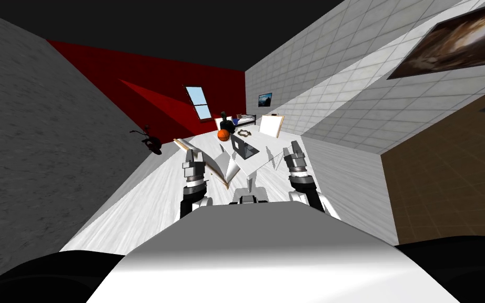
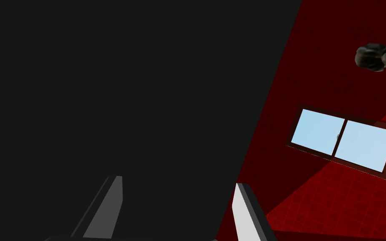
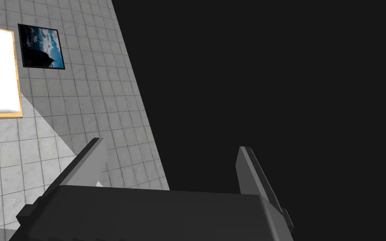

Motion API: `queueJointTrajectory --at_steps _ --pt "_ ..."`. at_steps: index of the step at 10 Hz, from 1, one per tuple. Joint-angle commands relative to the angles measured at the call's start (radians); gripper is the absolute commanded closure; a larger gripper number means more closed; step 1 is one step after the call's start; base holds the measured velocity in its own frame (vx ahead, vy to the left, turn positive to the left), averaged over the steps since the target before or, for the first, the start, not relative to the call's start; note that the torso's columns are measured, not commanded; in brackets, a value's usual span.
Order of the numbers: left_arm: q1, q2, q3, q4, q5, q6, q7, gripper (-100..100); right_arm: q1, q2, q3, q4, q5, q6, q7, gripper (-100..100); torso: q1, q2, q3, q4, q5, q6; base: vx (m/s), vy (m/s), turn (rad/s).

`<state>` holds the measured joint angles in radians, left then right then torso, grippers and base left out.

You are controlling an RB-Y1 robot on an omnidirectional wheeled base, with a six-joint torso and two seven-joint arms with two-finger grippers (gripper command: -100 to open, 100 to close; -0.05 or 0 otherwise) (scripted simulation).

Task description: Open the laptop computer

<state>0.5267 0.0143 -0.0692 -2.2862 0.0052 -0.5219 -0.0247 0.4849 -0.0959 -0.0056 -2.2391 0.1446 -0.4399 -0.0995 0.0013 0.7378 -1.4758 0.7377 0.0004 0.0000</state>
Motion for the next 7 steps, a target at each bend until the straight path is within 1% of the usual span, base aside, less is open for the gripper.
queueJointTrajectory --at_steps 1,4,7 --pt "0.000 0.000 0.000 0.000 0.000 0.000 0.000 0 -0.009 -0.073 -0.014 0.030 0.050 0.009 0.037 -100 0.000 0.000 0.000 0.000 0.000 0.000 0.009 0.078 0.025" --pt "0.000 0.000 0.000 0.000 0.000 0.000 0.000 0 -0.023 -0.144 -0.040 0.068 0.127 0.027 0.090 -100 0.000 0.000 0.000 0.000 0.000 0.000 0.011 0.092 0.022" --pt "0.000 0.000 0.000 0.000 0.000 0.000 0.000 0 -0.040 -0.203 -0.070 0.110 0.215 0.049 0.152 -100 -0.001 0.000 0.000 0.000 0.000 0.000 0.013 0.112 0.021"
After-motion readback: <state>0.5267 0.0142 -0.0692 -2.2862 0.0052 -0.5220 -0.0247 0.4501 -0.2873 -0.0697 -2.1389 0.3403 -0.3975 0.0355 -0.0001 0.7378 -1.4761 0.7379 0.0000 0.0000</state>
